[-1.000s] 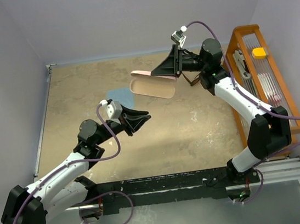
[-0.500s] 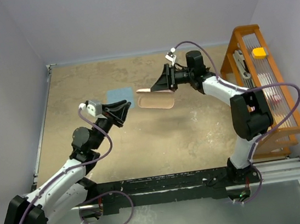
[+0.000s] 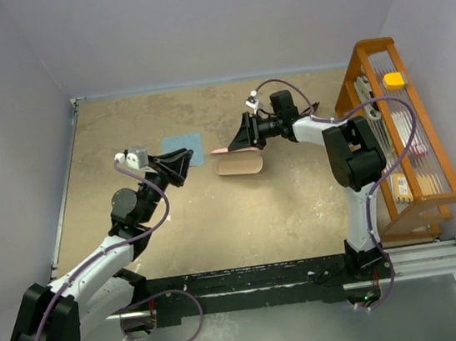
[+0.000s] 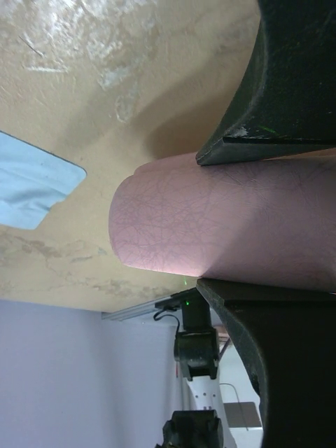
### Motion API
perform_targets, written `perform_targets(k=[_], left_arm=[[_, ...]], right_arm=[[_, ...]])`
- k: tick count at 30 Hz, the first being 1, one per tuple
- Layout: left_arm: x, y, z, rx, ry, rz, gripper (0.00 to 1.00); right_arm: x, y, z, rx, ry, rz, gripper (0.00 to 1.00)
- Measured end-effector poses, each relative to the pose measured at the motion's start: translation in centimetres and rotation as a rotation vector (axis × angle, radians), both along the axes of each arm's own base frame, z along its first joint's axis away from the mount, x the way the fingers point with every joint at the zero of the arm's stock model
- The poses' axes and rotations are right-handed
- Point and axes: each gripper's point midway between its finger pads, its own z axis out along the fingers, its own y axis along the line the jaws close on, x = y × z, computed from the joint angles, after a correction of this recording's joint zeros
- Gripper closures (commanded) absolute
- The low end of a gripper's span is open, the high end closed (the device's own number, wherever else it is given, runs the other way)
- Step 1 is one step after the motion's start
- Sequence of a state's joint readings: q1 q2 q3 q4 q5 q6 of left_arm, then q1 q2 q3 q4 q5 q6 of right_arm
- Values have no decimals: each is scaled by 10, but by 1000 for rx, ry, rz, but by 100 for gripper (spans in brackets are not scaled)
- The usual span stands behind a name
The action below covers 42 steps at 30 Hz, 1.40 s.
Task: Organize the sunglasses
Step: Place the sunglasses case at the center of the board.
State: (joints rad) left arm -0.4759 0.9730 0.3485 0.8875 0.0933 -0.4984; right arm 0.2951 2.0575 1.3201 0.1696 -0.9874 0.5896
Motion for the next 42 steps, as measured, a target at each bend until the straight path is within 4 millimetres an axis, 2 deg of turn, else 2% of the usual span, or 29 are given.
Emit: perform_targets(k=[9,10,12,15,17,21,25,26,27,38,42], left_arm=[[4,2,0,-16,-2,0,76],[5,2,-1,-13,1,-4,75],[5,2,-2,-13,3,-7,75],[5,2,-2,-15,4,-11,75],[5,2,-1,-19,3,-13,76],[5,0,-1,-23,0,-26,75],[4,-2,-1,-24,1,-38,75],[4,-2,-2,-23,1,-41,75],[3,-2,-2,-22,2,-43,75],[3,-2,-1,-22,-4,-49,75],[3,-2,-1,-22,-4,-47,75]], right_arm=[[20,12,-20,54,6,42,100],[22,13,-21,63,10,50,95],[24,15,-25,75,20,58,74],[23,16,-25,91,23,73,62],[23,17,-24,97,15,77,46],[24,17,-22,103,6,82,31],[26,16,-19,112,-4,78,25],[26,16,-17,116,-9,78,11],[28,16,-15,120,-13,75,7],[33,3,-2,146,-31,25,8],[36,-8,14,109,-78,-18,7]])
